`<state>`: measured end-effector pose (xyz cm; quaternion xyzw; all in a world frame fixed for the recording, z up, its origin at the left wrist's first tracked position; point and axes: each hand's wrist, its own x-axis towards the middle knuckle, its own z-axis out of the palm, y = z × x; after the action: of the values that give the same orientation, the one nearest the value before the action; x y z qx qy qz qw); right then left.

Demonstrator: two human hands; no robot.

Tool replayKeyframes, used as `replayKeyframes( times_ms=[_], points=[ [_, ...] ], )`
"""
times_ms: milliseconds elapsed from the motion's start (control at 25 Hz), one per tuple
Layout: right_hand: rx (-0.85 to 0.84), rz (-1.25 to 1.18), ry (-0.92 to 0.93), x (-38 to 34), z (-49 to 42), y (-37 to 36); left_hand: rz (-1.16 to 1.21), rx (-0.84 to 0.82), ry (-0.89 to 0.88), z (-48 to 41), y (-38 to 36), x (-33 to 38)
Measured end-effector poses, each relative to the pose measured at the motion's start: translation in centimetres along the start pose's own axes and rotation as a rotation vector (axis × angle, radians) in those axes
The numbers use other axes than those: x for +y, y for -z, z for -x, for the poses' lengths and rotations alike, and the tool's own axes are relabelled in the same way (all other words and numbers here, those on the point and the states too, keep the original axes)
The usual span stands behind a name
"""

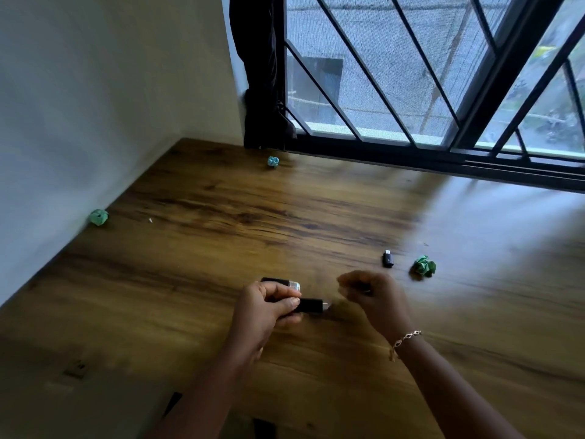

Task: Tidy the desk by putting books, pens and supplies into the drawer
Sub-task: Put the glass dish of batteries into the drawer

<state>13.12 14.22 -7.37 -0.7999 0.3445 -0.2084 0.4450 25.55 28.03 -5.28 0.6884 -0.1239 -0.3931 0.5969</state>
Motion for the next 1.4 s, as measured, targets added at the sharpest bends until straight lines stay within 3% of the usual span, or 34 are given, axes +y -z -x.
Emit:
replayKeyframes(
  times_ms=[160, 320, 560, 760, 880, 1000, 1080, 1400],
  points=[
    [-0.006, 0.116, -0.033, -0.3, -0.4, -0.5, -0.007, 0.010, 0.023, 0.1, -0.8, -0.5],
    [0.121, 0.287, 0.025, 0.6, 0.1, -0.3, 0.039, 0.047, 0.018, 0.0, -0.6, -0.7],
    [-0.144, 0.264, 0.237, 0.1, 2.8, -2.1, 0.183, 0.164, 0.002, -0.3, 1.4, -0.4],
    [-0.219, 0.483, 0.517, 0.1, 3.0, -4.1, 0.187, 0.168, -0.007, 0.0, 2.0, -0.5],
    [-0.180, 0.308, 0.323, -0.2, 3.0, -3.7, 0.195, 0.157, -0.011, 0.3, 1.9, -0.5],
    [-0.149, -0.240, -0.109, -1.1, 2.7, -2.8, 0.212, 0.141, -0.017, 0.6, 1.8, -0.3],
    [-0.121, -0.611, -0.302, -1.7, 2.3, -2.4, 0.225, 0.123, -0.018, 0.8, 1.6, -0.3],
    [0.062, -1.154, -0.611, -3.5, 1.8, -1.7, 0.243, 0.069, -0.001, 1.8, 0.2, -0.6]
  ],
)
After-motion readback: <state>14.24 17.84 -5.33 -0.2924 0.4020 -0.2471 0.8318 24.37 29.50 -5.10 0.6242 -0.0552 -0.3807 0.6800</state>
